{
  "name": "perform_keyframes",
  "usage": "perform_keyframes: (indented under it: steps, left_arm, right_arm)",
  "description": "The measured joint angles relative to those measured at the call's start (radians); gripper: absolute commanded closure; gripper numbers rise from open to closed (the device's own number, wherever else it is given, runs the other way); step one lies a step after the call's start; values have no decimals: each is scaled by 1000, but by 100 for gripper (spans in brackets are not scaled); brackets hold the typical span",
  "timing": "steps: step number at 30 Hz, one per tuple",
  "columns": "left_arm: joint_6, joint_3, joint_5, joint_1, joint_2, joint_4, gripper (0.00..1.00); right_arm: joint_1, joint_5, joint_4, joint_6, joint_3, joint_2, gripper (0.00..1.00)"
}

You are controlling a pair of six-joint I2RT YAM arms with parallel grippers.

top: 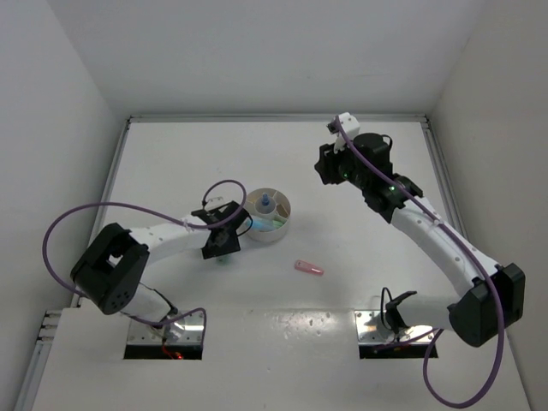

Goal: Sort the stationery into containers
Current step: Pick up the pen from the center of the board, then place the pen in the storage box.

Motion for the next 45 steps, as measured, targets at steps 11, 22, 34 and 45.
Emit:
perform_keyframes:
  steps: [11, 22, 34, 45]
  left_arm:
    - [-29, -7, -2, -8, 35, 26, 62]
    - [-54, -13, -14, -2, -23, -14, 96]
    - [15, 277, -88, 101, -141, -19, 100]
    - [76, 341, 5, 101, -3, 24, 100]
  right_arm:
    - [-7, 0, 1, 0, -2, -11, 56]
    - [-7, 0, 1, 0, -11, -23, 56]
    - [-7, -11, 4, 8, -24, -26, 92]
    - [-16, -12, 16, 11, -24, -26, 95]
